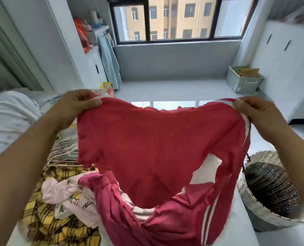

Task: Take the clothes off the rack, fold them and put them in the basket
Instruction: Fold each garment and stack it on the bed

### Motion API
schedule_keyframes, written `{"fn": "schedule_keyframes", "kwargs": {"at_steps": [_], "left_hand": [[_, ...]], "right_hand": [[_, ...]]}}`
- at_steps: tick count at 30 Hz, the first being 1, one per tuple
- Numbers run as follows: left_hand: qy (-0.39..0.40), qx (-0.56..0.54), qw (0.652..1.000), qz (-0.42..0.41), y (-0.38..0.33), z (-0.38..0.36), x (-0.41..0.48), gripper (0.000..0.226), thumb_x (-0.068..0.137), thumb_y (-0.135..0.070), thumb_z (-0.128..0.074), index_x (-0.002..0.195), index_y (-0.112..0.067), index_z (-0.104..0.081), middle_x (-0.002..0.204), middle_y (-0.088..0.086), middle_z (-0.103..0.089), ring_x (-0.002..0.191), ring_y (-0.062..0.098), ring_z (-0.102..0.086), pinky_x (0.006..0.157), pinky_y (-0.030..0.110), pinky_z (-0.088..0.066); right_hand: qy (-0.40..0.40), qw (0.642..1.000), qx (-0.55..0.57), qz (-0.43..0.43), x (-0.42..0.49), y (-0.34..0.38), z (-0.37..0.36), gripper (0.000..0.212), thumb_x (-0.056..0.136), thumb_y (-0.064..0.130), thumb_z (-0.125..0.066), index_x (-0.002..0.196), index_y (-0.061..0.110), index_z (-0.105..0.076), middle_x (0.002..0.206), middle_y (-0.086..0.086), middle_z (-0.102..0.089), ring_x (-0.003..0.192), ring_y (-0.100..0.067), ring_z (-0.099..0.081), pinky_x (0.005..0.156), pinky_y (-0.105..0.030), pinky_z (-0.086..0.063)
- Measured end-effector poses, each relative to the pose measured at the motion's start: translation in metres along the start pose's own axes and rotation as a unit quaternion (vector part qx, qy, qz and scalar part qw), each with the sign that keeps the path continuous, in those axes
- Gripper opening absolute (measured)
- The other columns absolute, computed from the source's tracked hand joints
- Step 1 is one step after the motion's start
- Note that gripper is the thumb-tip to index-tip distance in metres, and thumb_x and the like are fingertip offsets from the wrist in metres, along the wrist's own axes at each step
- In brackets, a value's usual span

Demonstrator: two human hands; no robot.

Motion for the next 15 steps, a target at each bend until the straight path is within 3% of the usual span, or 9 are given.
{"fn": "schedule_keyframes", "kwargs": {"at_steps": [1,3,4,7,9,12,15], "left_hand": [[0.003,0.054,0.999,-0.009,-0.003,0.005,-0.003,0.002,0.075,-0.025,-0.072,0.073,-0.026,-0.072,0.068,-0.009,-0.066,0.063,0.006,-0.057,0.054,0.014,-0.046],[0.082,0.204,0.975,0.015,-0.002,0.001,-0.018,0.041,0.062,-0.05,-0.074,0.08,-0.015,-0.069,0.075,0.005,-0.065,0.07,0.016,-0.056,0.065,0.027,-0.047],[0.099,0.227,0.968,0.026,-0.003,-0.001,-0.024,0.052,0.056,-0.056,-0.073,0.079,-0.01,-0.067,0.071,0.005,-0.062,0.067,0.015,-0.054,0.063,0.029,-0.044],[0.014,0.133,0.991,0.01,-0.035,0.007,-0.028,0.034,0.058,-0.038,-0.083,0.069,-0.012,-0.066,0.057,-0.004,-0.054,0.056,0.01,-0.049,0.05,0.022,-0.037],[-0.009,0.057,0.998,-0.002,-0.052,0.017,-0.029,0.038,0.043,-0.05,-0.085,0.065,-0.023,-0.07,0.056,-0.007,-0.06,0.051,0.007,-0.054,0.048,0.018,-0.041],[0.077,0.007,0.997,0.019,-0.051,0.022,-0.035,0.065,0.025,-0.067,-0.083,0.07,-0.021,-0.072,0.065,-0.004,-0.067,0.057,0.007,-0.06,0.054,0.021,-0.05],[0.109,-0.032,0.992,0.062,-0.029,0.014,-0.029,0.073,0.027,-0.063,-0.086,0.074,-0.012,-0.066,0.066,0.0,-0.064,0.059,0.009,-0.058,0.055,0.021,-0.049]], "right_hand": [[-0.001,0.999,-0.04,0.02,0.001,0.008,0.004,0.011,0.085,0.025,-0.064,0.075,0.021,-0.067,0.065,0.014,-0.066,0.061,0.002,-0.056,0.06,-0.011,-0.045],[0.06,0.987,-0.149,0.011,-0.004,0.015,0.007,0.012,0.087,0.023,-0.064,0.076,0.018,-0.068,0.072,0.004,-0.066,0.07,-0.009,-0.056,0.066,-0.023,-0.043],[0.084,0.979,-0.184,-0.003,-0.008,0.018,0.009,0.013,0.087,0.023,-0.064,0.077,0.017,-0.069,0.075,-0.002,-0.066,0.072,-0.014,-0.056,0.069,-0.028,-0.042],[0.025,0.986,-0.165,0.002,-0.011,0.042,0.023,0.013,0.087,0.026,-0.064,0.079,0.017,-0.069,0.073,0.001,-0.066,0.069,-0.012,-0.058,0.064,-0.024,-0.046],[0.003,0.991,-0.136,0.014,-0.014,0.066,0.035,0.012,0.088,0.027,-0.062,0.08,0.019,-0.068,0.069,0.007,-0.065,0.058,-0.002,-0.058,0.056,-0.014,-0.047],[0.079,0.987,-0.143,-0.001,-0.019,0.084,0.045,0.015,0.09,0.026,-0.059,0.083,0.016,-0.068,0.069,0.005,-0.066,0.059,-0.007,-0.059,0.052,-0.014,-0.045],[0.102,0.981,-0.165,-0.025,-0.011,0.077,0.044,0.017,0.09,0.026,-0.058,0.093,0.014,-0.07,0.086,0.0,-0.069,0.076,-0.014,-0.062,0.065,-0.021,-0.046]]}}
Point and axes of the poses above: each hand's wrist, its own x-axis towards the middle knuckle, its own z-axis out of the back of the hand, y = z × x, the point moved 2 cm from there along x, towards the middle knuckle
